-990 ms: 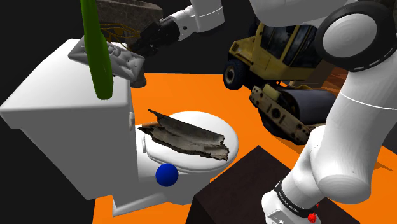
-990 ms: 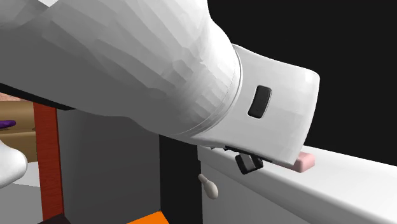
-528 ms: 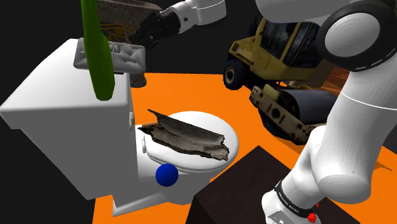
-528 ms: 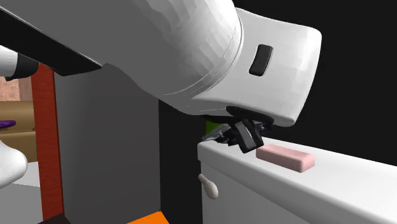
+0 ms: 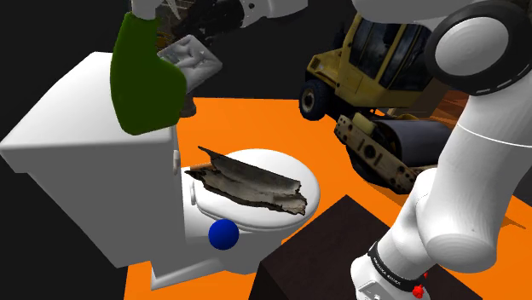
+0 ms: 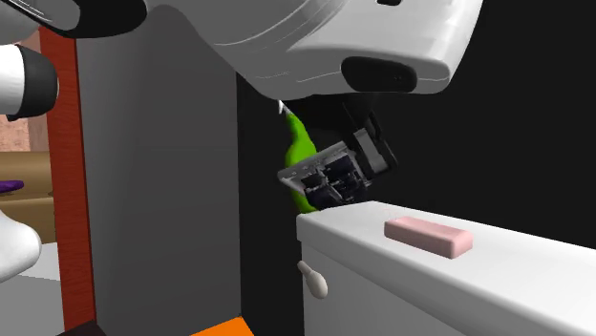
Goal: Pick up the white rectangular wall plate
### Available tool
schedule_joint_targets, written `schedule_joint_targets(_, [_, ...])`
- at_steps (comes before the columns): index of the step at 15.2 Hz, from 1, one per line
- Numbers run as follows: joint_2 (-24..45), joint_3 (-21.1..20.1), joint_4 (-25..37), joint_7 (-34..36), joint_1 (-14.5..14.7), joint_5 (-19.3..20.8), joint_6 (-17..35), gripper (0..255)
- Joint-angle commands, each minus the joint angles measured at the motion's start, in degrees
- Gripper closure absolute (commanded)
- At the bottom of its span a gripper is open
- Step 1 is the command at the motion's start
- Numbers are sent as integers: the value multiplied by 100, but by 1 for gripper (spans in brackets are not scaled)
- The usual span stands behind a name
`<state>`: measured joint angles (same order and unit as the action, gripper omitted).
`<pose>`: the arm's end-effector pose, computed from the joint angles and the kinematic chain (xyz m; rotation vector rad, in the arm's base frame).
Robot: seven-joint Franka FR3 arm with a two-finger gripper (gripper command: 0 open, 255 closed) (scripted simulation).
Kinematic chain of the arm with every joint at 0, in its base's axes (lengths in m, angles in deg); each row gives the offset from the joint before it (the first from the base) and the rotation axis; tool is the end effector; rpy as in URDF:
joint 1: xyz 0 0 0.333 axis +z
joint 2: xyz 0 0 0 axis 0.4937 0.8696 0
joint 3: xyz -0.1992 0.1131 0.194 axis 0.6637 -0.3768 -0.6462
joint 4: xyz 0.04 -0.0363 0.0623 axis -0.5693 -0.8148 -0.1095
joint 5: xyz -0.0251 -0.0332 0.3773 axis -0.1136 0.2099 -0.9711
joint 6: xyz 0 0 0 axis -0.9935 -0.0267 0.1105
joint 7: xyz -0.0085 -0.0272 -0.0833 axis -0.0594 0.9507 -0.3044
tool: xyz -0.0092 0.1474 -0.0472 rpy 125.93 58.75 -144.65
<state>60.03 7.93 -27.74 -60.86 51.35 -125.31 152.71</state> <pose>0.5792 0.2134 0.5629 -1.8667 -0.6530 -0.2986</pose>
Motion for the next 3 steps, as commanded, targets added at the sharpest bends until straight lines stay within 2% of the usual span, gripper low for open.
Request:
schedule_joint_targets(1, [-3, 2, 125, 116, -5, 4, -49, 255])
schedule_joint_targets(3, [-2, 2, 135, 125, -6, 4, -53, 255])
